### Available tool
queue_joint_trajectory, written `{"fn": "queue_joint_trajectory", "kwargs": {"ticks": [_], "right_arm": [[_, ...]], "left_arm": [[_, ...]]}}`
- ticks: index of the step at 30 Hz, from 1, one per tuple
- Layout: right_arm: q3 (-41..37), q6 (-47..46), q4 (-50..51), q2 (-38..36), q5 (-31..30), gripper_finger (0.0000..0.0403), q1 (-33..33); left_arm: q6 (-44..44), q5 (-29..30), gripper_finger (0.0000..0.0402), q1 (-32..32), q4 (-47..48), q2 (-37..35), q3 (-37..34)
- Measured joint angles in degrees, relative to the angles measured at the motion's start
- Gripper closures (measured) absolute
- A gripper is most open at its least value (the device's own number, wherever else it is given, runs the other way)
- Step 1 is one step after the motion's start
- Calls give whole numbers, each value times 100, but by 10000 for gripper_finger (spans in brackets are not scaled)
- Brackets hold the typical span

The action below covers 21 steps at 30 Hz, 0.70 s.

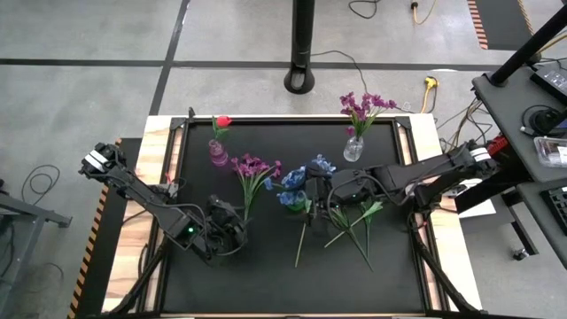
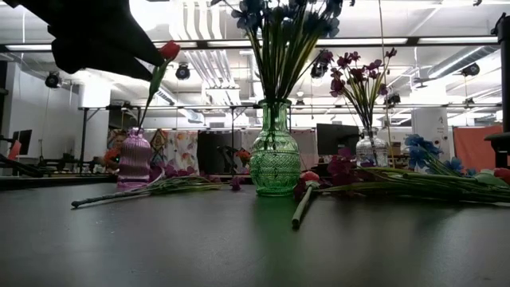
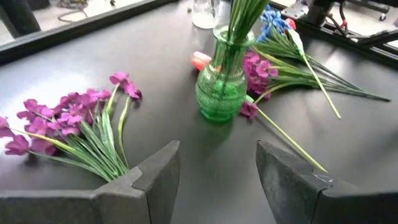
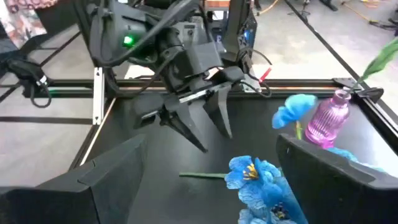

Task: Sort flowers into vase by color
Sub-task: Put the middle left blue flowers into the green vase

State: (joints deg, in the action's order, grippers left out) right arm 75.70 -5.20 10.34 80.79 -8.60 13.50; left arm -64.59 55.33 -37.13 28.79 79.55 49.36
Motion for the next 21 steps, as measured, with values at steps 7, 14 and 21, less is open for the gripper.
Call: {"fn": "queue_joint_trajectory", "kwargs": {"ticks": [7,14,21], "right_arm": [[0,468,2,-8,6,55,182],[137,572,201,-114,-44,55,264],[205,568,534,-182,-39,55,279]], "left_arm": [[5,112,210,1,-11,7,0],[5,114,210,4,-27,138,0],[36,114,210,5,-28,272,0]]}}
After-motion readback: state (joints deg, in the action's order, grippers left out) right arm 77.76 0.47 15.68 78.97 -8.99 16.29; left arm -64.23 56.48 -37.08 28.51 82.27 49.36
